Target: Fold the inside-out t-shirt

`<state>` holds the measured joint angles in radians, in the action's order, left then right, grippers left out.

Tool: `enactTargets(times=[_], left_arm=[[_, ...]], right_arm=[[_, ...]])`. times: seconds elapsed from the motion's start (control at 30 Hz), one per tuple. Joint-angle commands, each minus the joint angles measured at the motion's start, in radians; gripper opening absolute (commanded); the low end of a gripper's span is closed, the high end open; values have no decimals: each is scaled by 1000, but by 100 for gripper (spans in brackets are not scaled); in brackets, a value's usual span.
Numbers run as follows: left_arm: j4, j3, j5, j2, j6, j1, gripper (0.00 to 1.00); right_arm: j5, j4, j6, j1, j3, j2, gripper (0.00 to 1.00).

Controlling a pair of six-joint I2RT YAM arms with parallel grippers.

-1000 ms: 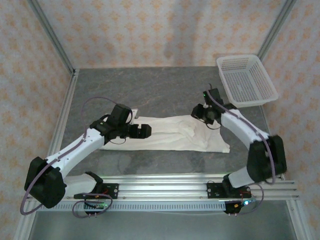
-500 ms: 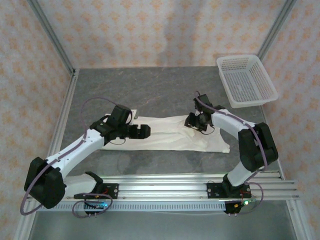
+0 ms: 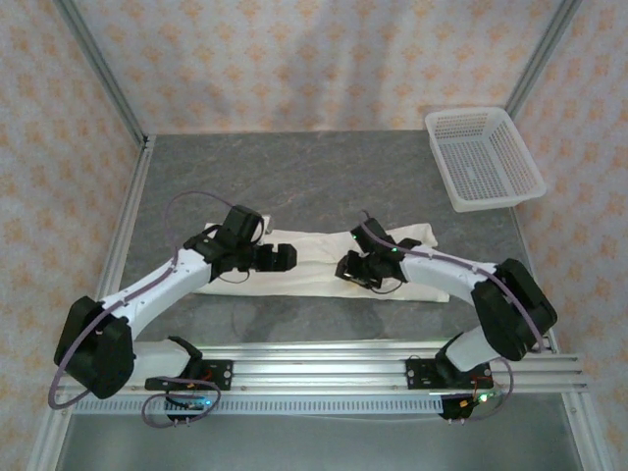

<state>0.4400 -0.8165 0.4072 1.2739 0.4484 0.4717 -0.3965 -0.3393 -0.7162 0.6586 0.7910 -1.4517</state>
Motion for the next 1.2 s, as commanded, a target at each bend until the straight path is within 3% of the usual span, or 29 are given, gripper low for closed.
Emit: enactTargets(times=[0.0,0.07,0.17,0.2,0.23,0.27,0.3,0.4,0.57,0.83,0.97,1.07,1.17], left_arm=[[-37,3,-7,17,33,10,93],[-35,-4,-16,22,51,10,92],[-11,-8,-101,19,123,10,73],[3,-9,-147,19,150,10,57],[29,-15,-211,23,187,10,30],[57,-21,-274,31,224,10,8],[75,-27,-320,45,246,9,0],[111,-68,-389,114,298,2,0],[131,-137,-482,242,426,-18,0],[17,-221,-453,498,593,-73,0],[-64,-318,-495,627,610,-90,0],[-110,-442,-472,768,589,-121,0],[-151,-599,-433,886,541,-133,0]], right_arm=[[200,-133,16,-32,71,125,46],[269,-195,56,-88,92,177,48],[296,-222,116,-203,89,196,40],[297,-224,137,-234,87,187,33],[298,-225,152,-276,84,170,22],[294,-222,167,-310,81,147,13],[292,-215,185,-331,78,123,9],[273,-217,214,-379,91,26,0],[281,-184,222,-425,88,-90,0],[255,-173,186,-433,98,-178,0],[184,-115,74,-432,33,-170,0],[64,-17,-73,-416,-71,-135,0],[60,26,-213,-329,-177,-30,0]])
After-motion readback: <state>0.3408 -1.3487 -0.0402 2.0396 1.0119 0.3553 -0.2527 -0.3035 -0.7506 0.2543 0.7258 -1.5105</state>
